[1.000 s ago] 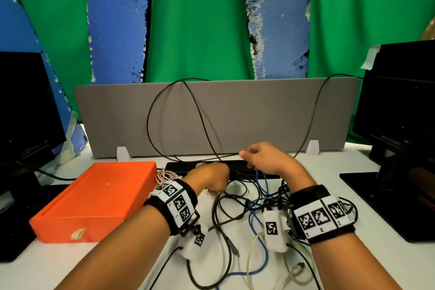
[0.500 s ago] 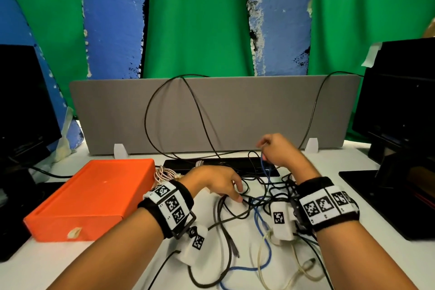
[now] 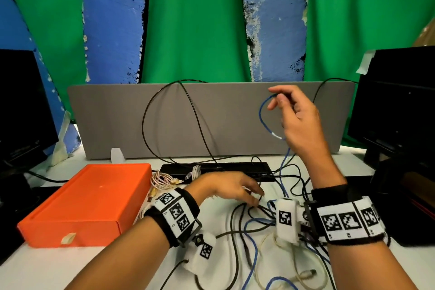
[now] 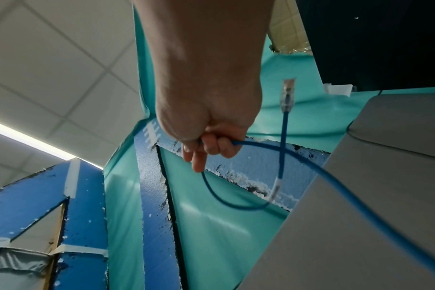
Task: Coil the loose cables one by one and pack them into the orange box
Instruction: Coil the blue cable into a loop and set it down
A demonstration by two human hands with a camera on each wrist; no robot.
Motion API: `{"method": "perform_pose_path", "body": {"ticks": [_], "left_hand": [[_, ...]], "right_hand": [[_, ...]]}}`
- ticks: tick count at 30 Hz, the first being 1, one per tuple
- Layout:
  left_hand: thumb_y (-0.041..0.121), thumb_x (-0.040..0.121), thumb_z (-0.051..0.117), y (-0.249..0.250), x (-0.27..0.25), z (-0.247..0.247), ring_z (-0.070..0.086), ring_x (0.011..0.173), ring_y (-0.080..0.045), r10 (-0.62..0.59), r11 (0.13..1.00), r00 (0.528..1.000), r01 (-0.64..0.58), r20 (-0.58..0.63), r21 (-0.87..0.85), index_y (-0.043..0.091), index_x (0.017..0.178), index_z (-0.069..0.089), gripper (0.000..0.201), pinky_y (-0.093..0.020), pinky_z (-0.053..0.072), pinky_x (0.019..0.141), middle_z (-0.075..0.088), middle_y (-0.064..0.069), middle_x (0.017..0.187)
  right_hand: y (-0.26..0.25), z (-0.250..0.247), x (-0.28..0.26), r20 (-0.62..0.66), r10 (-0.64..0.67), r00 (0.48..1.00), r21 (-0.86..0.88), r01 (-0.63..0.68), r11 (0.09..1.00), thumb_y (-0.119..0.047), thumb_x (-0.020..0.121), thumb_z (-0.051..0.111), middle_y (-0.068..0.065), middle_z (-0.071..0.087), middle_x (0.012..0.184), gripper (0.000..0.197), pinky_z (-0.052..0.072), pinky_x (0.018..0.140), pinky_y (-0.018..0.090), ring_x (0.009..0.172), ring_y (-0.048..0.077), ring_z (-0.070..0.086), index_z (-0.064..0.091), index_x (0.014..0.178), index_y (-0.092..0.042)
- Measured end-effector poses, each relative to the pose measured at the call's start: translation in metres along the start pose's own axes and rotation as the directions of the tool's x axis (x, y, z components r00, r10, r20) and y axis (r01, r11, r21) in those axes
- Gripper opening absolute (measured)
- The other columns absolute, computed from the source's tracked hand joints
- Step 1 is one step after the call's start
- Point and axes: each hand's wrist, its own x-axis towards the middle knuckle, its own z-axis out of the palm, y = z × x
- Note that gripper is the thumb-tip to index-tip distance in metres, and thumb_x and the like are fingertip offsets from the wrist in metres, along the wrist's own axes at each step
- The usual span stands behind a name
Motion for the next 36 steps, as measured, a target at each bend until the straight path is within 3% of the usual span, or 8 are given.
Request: {"method": "perform_pose_path", "body": {"ticks": [5, 7, 10, 14, 17, 21, 31, 36], "left_hand": [[0.030, 0.092, 0.067, 0.019, -0.018, -0.043, 0.065, 0.105, -0.014, -0.039, 0.915, 0.833, -0.192, -0.552, -0.355, 0.020, 0.134, 0.051, 0.046, -0.030, 0.059, 0.081, 0.059, 0.002, 0.128], [0.028, 0.093, 0.066, 0.032, -0.024, -0.048, 0.065, 0.110, -0.014, 0.044, 0.838, 0.806, -0.351, -0.590, -0.417, 0.021, 0.139, 0.046, 0.051, -0.038, 0.057, 0.090, 0.055, 0.005, 0.133], [0.010, 0.101, 0.052, 0.054, -0.031, -0.048, 0.067, 0.097, -0.010, 0.094, 0.752, 0.712, -0.509, -0.696, -0.418, 0.012, 0.106, 0.061, 0.011, -0.038, 0.053, 0.094, 0.070, 0.004, 0.098], [0.012, 0.099, 0.055, 0.064, -0.047, -0.054, 0.050, 0.049, -0.010, -0.003, 0.657, 0.523, -0.641, -0.852, -0.396, 0.008, 0.090, 0.063, 0.013, -0.033, 0.054, 0.064, 0.054, 0.008, 0.054], [0.030, 0.088, 0.064, 0.061, -0.069, -0.066, 0.031, 0.044, -0.005, -0.013, 0.725, 0.393, -0.629, -0.919, -0.279, 0.011, 0.075, 0.066, 0.023, -0.020, 0.030, 0.045, 0.042, 0.013, 0.046], [0.024, 0.095, 0.061, 0.055, -0.094, -0.084, 0.036, 0.044, -0.001, -0.038, 0.797, 0.276, -0.571, -0.960, -0.196, 0.009, 0.068, 0.062, 0.031, -0.012, 0.031, 0.044, 0.048, 0.011, 0.049], [0.040, 0.097, 0.057, 0.041, -0.155, -0.113, 0.016, 0.039, -0.005, -0.349, 0.436, 0.190, -0.834, -0.917, -0.339, 0.019, 0.070, 0.055, 0.034, -0.023, 0.014, 0.039, 0.028, 0.009, 0.047], [0.047, 0.097, 0.053, 0.019, -0.186, -0.125, 0.015, 0.041, -0.005, -0.385, 0.410, 0.155, -0.854, -0.910, -0.319, 0.023, 0.073, 0.057, 0.034, -0.021, 0.013, 0.039, 0.027, 0.011, 0.050]], "right_hand": [[-0.009, -0.009, 0.001, 0.277, 0.037, 0.960, -0.036, -0.029, 0.999, -0.012, 0.105, 0.047, 0.006, 0.066, 0.081, 0.023, 0.035, 0.059, 0.011, 0.058, -0.002, 0.049, 0.065, 0.117, -0.021], [-0.014, -0.008, 0.000, 0.370, 0.043, 0.928, -0.042, -0.030, 0.999, -0.011, 0.104, 0.049, 0.008, 0.066, 0.079, 0.024, 0.040, 0.067, 0.013, 0.067, -0.001, 0.055, 0.064, 0.120, -0.021], [-0.022, -0.008, -0.002, 0.412, 0.033, 0.911, -0.025, -0.025, 0.999, -0.011, 0.102, 0.053, 0.003, 0.064, 0.072, 0.026, 0.047, 0.077, 0.020, 0.074, 0.011, 0.062, 0.063, 0.123, -0.024], [-0.030, -0.022, -0.002, 0.446, 0.100, 0.889, -0.069, -0.077, 0.995, -0.027, 0.094, 0.068, 0.004, 0.051, 0.058, 0.015, 0.037, 0.059, 0.025, 0.057, 0.010, 0.044, 0.068, 0.109, -0.029], [-0.026, -0.035, 0.001, 0.392, 0.146, 0.908, -0.179, -0.081, 0.981, -0.040, 0.085, 0.075, 0.019, 0.053, 0.066, 0.013, 0.031, 0.062, 0.029, 0.062, 0.013, 0.041, 0.073, 0.086, -0.027], [-0.013, -0.045, 0.005, 0.286, 0.225, 0.931, -0.291, -0.139, 0.946, -0.039, 0.078, 0.081, -0.009, 0.044, 0.051, 0.021, 0.028, 0.052, 0.023, 0.052, 0.006, 0.035, 0.072, 0.076, -0.020], [0.013, -0.042, 0.005, 0.255, 0.422, 0.870, -0.607, -0.196, 0.770, -0.029, 0.095, 0.066, 0.003, 0.067, 0.064, 0.014, 0.050, 0.060, 0.029, 0.062, 0.022, 0.067, 0.067, 0.081, -0.027], [0.027, -0.067, 0.005, -0.215, 0.381, 0.899, -0.767, -0.397, 0.504, -0.022, 0.095, 0.062, 0.020, 0.070, 0.108, 0.011, 0.050, 0.082, 0.042, 0.099, 0.042, 0.064, 0.070, 0.102, -0.023]]}}
